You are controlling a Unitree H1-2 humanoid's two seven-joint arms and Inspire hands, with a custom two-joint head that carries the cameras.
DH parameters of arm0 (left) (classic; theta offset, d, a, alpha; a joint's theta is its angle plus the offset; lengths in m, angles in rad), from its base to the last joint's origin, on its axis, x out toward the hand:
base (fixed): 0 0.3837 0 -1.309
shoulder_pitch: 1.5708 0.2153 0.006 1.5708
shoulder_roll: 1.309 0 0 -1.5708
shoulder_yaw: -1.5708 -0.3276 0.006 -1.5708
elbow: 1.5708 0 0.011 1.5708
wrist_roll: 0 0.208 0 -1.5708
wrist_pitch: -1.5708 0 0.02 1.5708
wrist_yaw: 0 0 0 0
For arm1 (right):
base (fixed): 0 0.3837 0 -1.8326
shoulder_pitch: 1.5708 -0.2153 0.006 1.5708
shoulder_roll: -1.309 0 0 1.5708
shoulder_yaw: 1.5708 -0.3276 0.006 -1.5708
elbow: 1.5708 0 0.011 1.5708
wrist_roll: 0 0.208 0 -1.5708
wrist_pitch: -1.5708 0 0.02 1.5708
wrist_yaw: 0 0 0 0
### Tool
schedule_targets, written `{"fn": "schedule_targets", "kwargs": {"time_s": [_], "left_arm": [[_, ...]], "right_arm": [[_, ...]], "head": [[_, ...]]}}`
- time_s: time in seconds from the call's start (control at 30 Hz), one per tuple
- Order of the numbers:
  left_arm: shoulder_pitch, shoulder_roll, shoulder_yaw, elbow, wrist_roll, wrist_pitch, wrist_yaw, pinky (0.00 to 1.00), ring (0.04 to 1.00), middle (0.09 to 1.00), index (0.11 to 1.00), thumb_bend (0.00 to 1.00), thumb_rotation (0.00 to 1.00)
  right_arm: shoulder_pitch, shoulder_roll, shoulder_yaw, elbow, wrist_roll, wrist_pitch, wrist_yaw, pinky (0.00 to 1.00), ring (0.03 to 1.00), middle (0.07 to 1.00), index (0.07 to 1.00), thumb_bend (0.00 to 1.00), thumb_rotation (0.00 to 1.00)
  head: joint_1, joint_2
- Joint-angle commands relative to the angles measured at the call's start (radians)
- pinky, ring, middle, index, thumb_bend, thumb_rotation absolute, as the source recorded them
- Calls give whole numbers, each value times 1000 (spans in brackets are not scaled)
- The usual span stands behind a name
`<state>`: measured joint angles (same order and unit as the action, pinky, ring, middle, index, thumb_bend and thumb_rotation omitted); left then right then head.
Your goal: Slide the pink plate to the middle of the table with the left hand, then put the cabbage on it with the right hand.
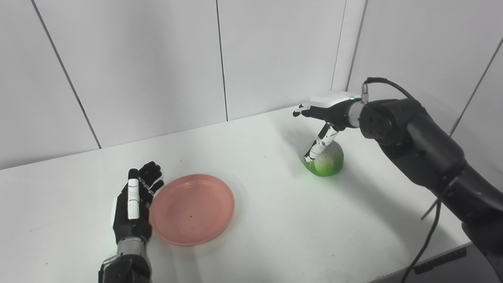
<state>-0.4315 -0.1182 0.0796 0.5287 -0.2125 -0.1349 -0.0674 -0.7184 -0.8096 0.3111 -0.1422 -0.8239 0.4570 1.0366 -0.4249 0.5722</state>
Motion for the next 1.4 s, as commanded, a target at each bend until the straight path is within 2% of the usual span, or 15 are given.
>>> {"fn": "schedule_targets", "kwargs": {"time_s": [0.0, 0.27, 0.47, 0.67, 0.83, 0.97, 1.1, 1.27, 1.37], "left_arm": [[60, -12, -1, 45, -3, 22, -2, 783, 800, 729, 641, 821, 805], [63, -10, -4, 42, 1, 24, -2, 767, 796, 740, 652, 831, 808], [60, -11, -1, 44, -6, 32, -5, 773, 800, 737, 649, 858, 783], [60, -13, -2, 37, -5, 35, -3, 789, 800, 729, 641, 845, 785], [63, -13, -4, 30, -4, 39, -4, 786, 804, 733, 651, 865, 767], [64, -13, -4, 29, -2, 41, -1, 780, 802, 732, 646, 871, 761], [64, -15, -4, 28, -1, 46, 3, 780, 802, 734, 644, 868, 759], [62, -13, -6, 29, 5, 47, 6, 764, 796, 735, 646, 875, 757], [61, -13, -6, 28, 3, 51, 5, 768, 799, 738, 649, 870, 755]], "right_arm": [[-54, -30, 1, 19, -29, -2, -1, 756, 958, 995, 930, 1000, 371], [-71, -27, 43, 114, -86, -30, -20, 758, 958, 999, 931, 1000, 329], [-65, -26, 52, 164, -78, -45, -15, 764, 966, 998, 926, 1000, 404], [-39, -16, 18, 212, -18, -77, -71, 774, 955, 986, 909, 1000, 436], [-4, -2, -26, 224, 52, -76, -123, 768, 931, 965, 892, 1000, 411], [20, 18, -66, 251, 135, -66, -154, 789, 932, 976, 911, 1000, 392], [35, 21, -71, 278, 161, -75, -192, 794, 946, 978, 917, 1000, 395], [64, 41, -81, 294, 173, -62, -276, 791, 924, 964, 899, 1000, 341], [71, 40, -61, 307, 162, -78, -309, 765, 897, 937, 880, 1000, 318]], "head": [[2, 2], [5, 4], [5, 4], [9, 11], [11, 14], [15, 15], [20, 17], [23, 18], [24, 20]]}}
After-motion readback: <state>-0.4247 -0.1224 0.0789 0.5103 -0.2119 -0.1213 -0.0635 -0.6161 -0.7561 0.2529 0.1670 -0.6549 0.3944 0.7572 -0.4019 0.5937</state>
